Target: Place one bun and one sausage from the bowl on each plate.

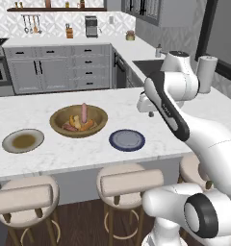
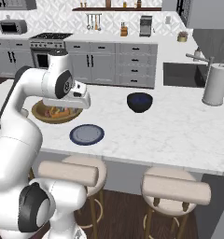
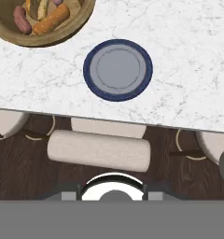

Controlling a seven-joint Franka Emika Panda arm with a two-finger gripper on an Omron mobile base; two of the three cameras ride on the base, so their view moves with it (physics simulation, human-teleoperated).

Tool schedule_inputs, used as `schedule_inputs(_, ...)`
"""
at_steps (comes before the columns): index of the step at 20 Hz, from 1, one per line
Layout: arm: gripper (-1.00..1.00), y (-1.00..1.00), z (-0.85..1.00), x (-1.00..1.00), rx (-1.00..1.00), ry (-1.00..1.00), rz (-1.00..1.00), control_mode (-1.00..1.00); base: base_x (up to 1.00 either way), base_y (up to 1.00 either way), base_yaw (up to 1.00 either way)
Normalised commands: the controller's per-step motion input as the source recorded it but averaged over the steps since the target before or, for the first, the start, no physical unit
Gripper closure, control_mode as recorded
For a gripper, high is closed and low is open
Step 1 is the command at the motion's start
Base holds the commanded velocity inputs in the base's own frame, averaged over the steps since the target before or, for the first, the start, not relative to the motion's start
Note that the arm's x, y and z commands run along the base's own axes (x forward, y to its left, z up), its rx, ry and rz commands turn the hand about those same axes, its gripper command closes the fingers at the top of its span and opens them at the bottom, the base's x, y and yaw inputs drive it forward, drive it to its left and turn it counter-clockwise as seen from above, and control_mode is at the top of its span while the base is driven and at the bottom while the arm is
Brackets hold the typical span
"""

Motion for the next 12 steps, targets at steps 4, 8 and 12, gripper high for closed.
schedule_inputs(4,-1.00,0.02,-0.05,-0.03,-0.01,0.01,0.00,-1.00,0.00,0.00,0.00)
schedule_inputs(8,-1.00,0.12,0.00,-0.34,0.00,-0.03,0.00,-1.00,0.00,0.00,0.00)
schedule_inputs(12,-1.00,0.27,0.00,-0.07,0.00,-0.01,0.00,1.00,0.00,0.49,0.00)
